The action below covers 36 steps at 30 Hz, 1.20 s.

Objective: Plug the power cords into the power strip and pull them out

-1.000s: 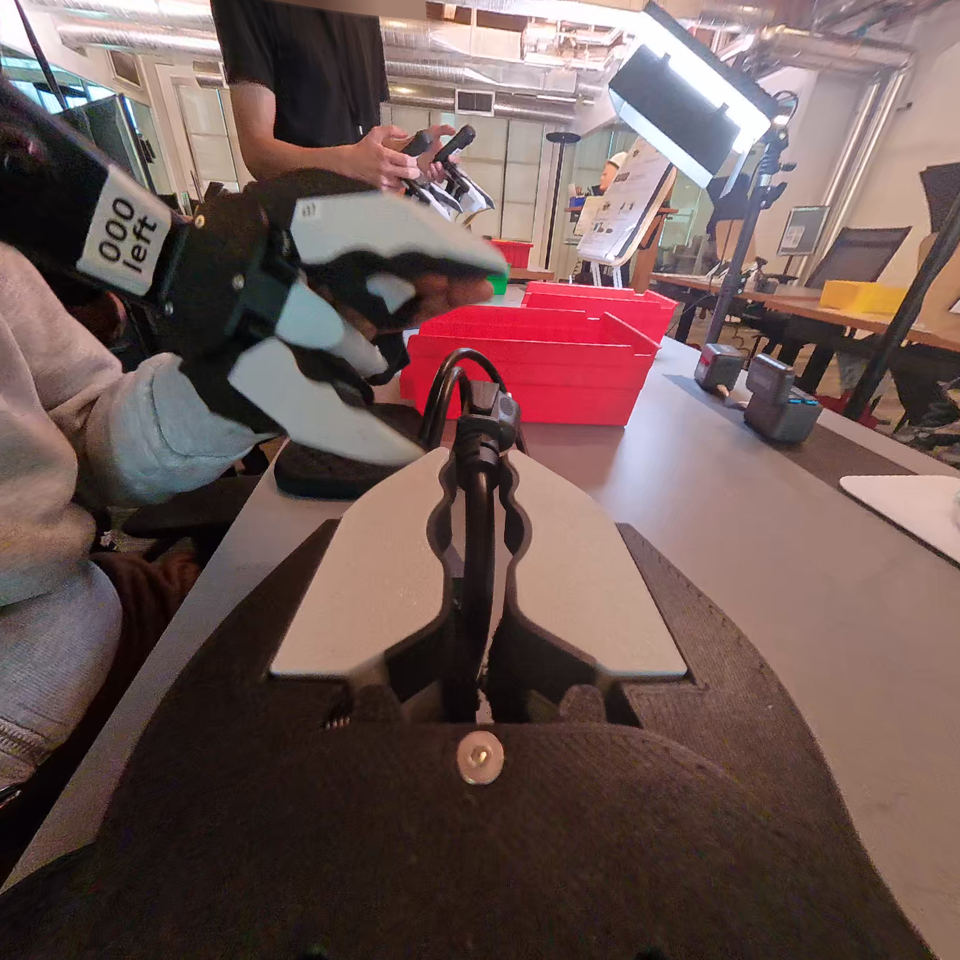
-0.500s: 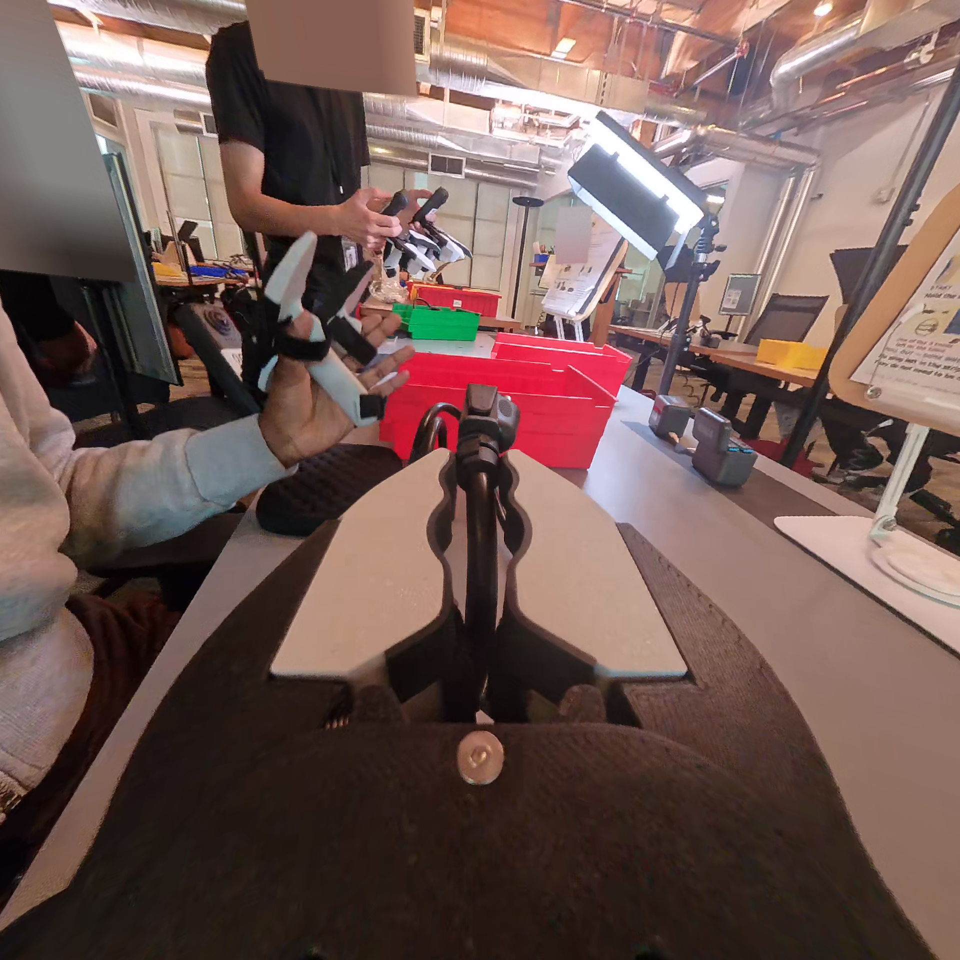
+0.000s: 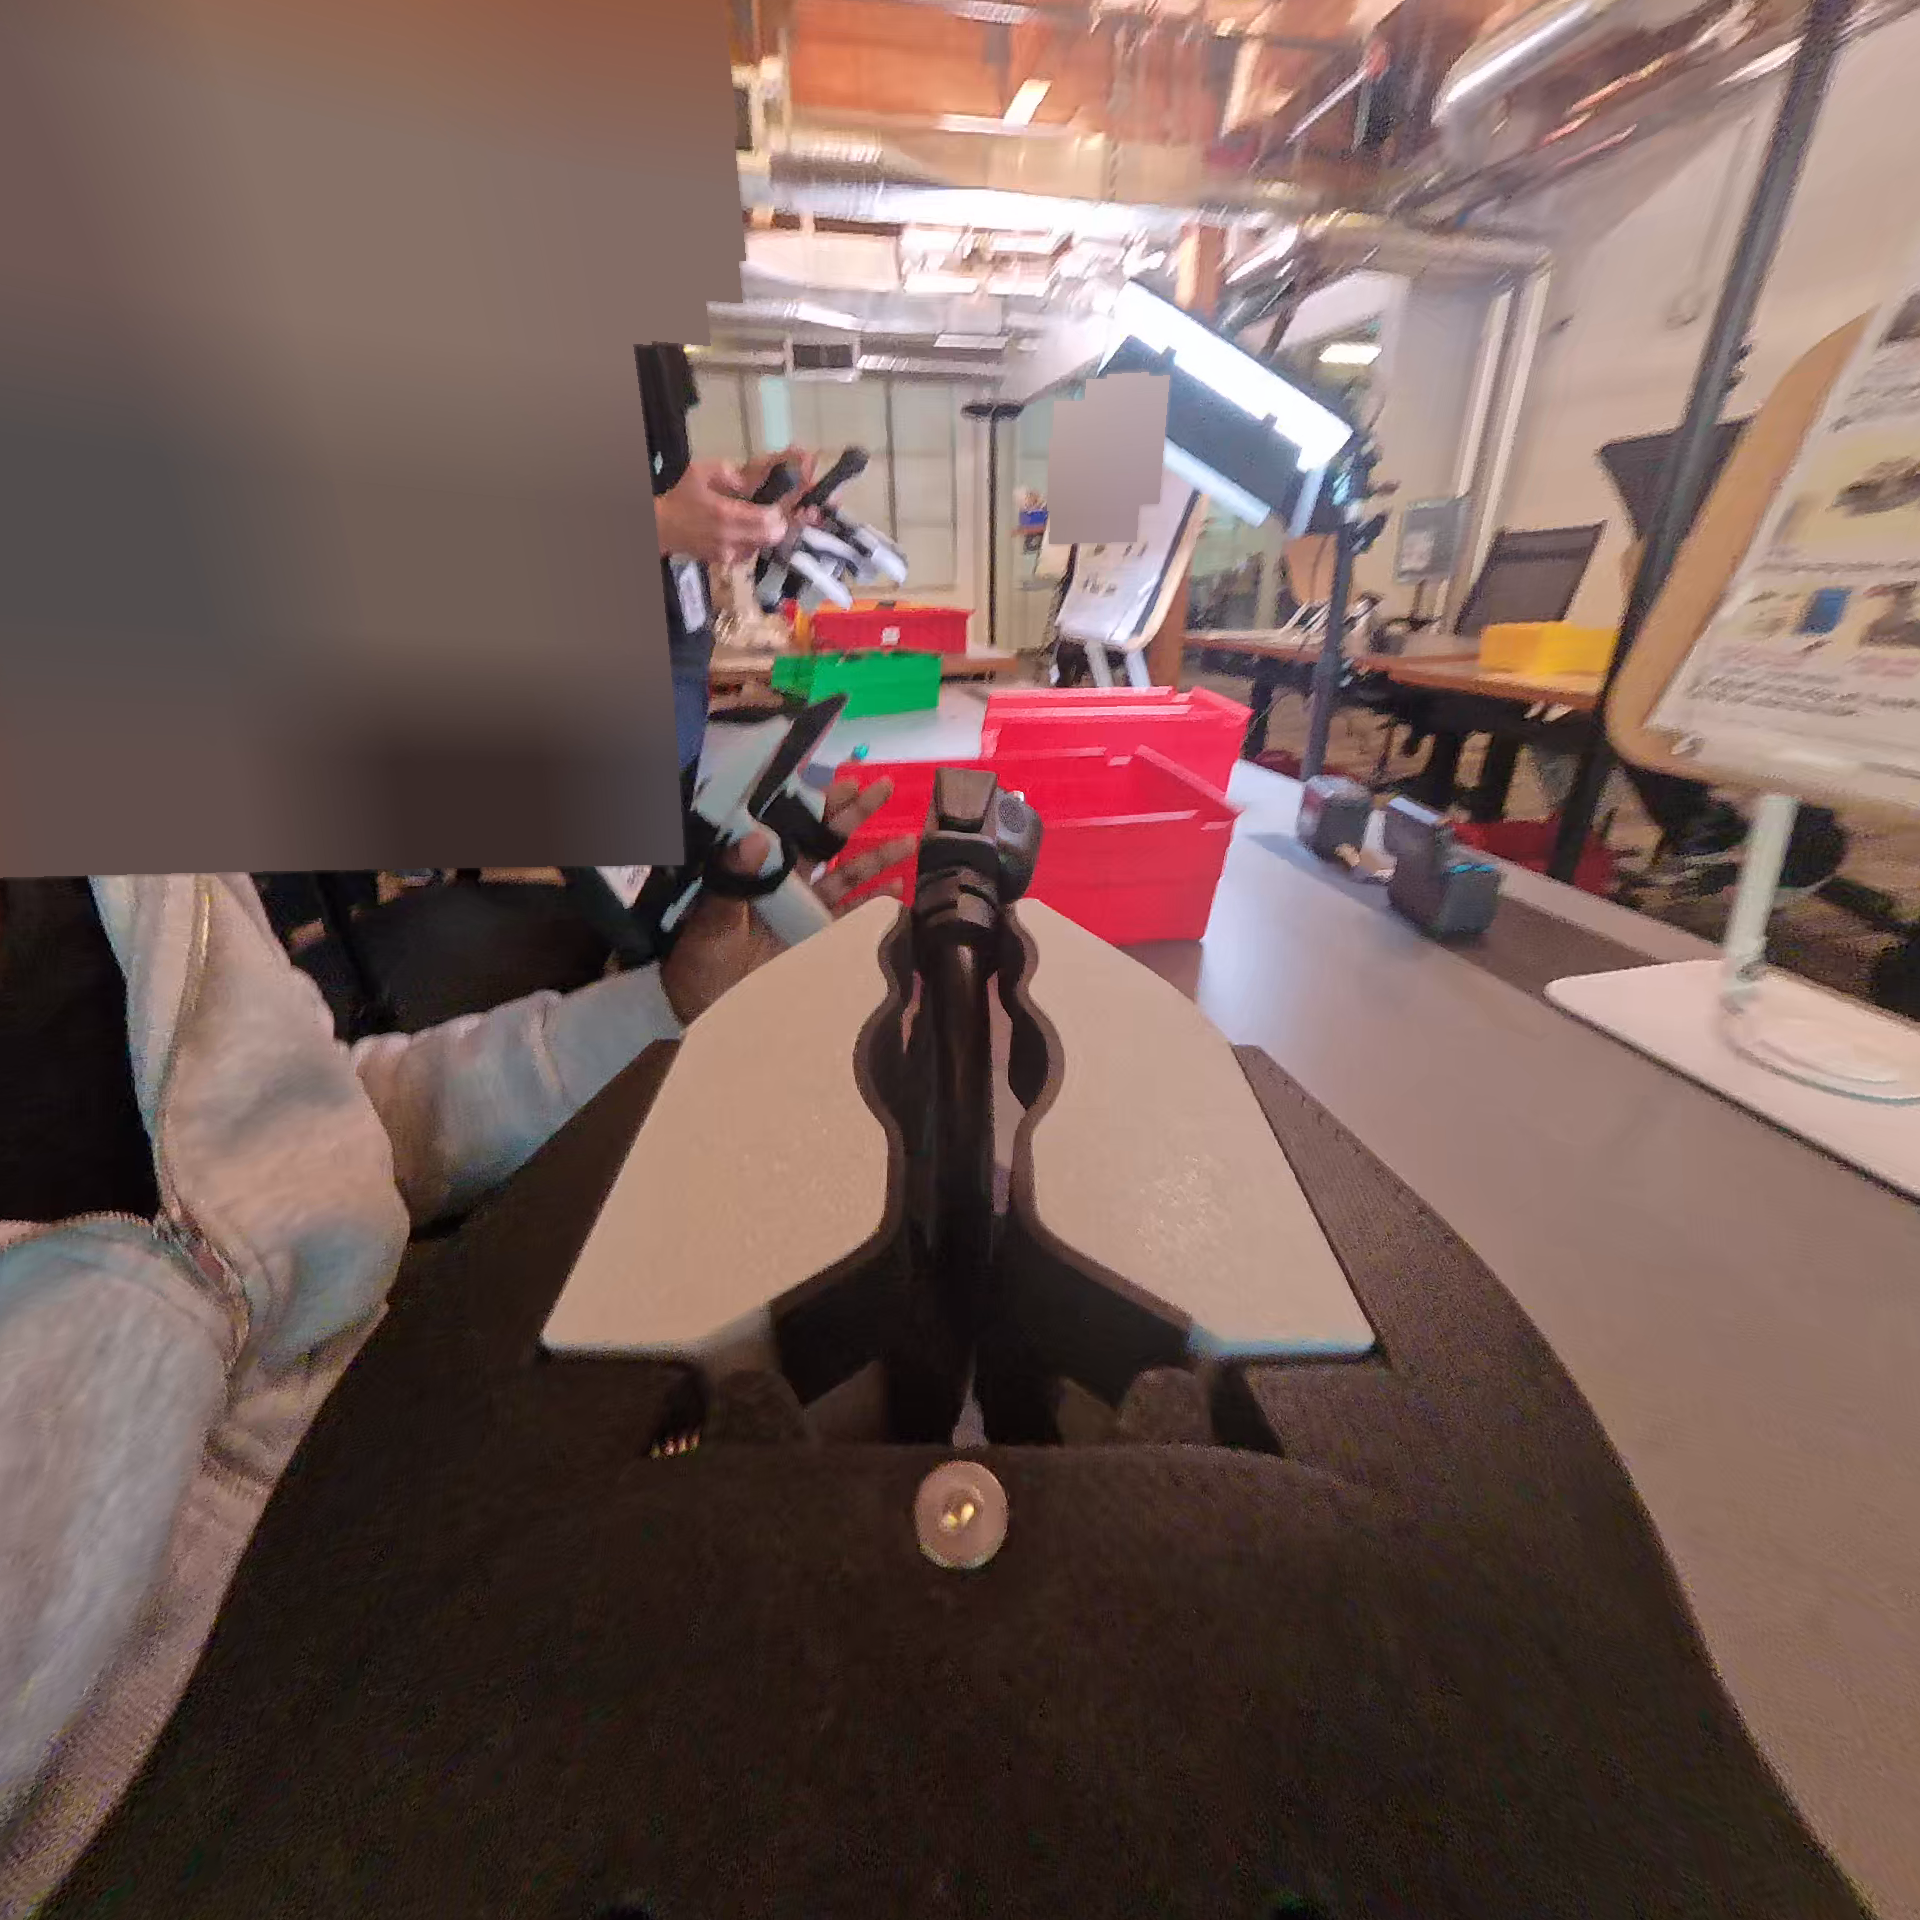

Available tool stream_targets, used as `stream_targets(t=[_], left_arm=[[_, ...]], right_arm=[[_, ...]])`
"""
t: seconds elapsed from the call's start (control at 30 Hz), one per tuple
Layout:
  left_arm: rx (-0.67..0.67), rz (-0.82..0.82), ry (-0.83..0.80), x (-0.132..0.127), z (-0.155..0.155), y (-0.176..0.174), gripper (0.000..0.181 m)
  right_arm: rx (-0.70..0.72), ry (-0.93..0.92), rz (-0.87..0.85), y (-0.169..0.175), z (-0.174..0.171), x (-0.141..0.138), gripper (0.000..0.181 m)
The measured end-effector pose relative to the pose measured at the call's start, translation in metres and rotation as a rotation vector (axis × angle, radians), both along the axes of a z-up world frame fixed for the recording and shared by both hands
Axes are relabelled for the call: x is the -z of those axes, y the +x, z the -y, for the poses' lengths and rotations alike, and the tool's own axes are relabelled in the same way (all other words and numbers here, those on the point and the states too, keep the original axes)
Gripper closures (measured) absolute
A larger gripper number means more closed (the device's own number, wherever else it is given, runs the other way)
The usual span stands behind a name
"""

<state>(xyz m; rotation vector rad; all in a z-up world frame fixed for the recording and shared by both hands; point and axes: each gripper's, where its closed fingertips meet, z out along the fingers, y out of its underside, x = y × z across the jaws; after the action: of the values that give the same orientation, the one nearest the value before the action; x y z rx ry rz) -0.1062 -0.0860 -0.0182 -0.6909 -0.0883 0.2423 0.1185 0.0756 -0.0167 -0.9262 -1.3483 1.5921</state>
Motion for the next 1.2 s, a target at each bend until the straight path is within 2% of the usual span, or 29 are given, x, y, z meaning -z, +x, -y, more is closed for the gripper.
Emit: stream_targets(t=[0.13,0.27,0.37,0.43,0.5,0.63,0.73,0.8,0.9,1.07,1.2], left_arm=[[0.020,-0.006,-0.019,0.002,-0.004,0.003,0.088],[0.044,0.000,-0.047,0.004,-0.010,0.004,0.088],[0.066,0.006,-0.067,0.007,-0.014,0.005,0.088],[0.068,-0.001,-0.075,0.007,-0.015,0.006,0.088],[0.063,-0.011,-0.087,0.008,-0.017,0.007,0.089],[0.062,-0.021,-0.118,0.011,-0.022,0.009,0.089],[0.059,-0.033,-0.147,0.014,-0.027,0.011,0.089],[0.060,-0.043,-0.171,0.016,-0.031,0.012,0.089],[0.050,-0.067,-0.195,0.018,-0.035,0.015,0.089],[0.049,-0.085,-0.226,0.021,-0.040,0.018,0.090],[0.049,-0.093,-0.236,0.022,-0.042,0.020,0.090]], right_arm=[[0.202,-0.005,-0.102,0.033,-0.040,-0.051,0.166],[0.541,0.098,-0.197,0.075,-0.099,-0.099,0.166],[0.830,0.164,-0.235,0.108,-0.147,-0.111,0.166],[0.958,0.155,-0.209,0.122,-0.177,-0.098,0.166],[1.004,0.072,-0.148,0.127,-0.202,-0.068,0.166],[1.058,-0.125,0.068,0.130,-0.241,0.017,0.166],[1.081,-0.218,0.294,0.132,-0.255,0.073,0.165],[1.167,-0.176,0.364,0.144,-0.264,0.083,0.164],[1.230,-0.081,0.450,0.151,-0.269,0.086,0.147],[1.260,0.031,0.714,0.156,-0.276,0.115,0.128],[1.213,0.091,1.033,0.163,-0.274,0.151,0.112]])
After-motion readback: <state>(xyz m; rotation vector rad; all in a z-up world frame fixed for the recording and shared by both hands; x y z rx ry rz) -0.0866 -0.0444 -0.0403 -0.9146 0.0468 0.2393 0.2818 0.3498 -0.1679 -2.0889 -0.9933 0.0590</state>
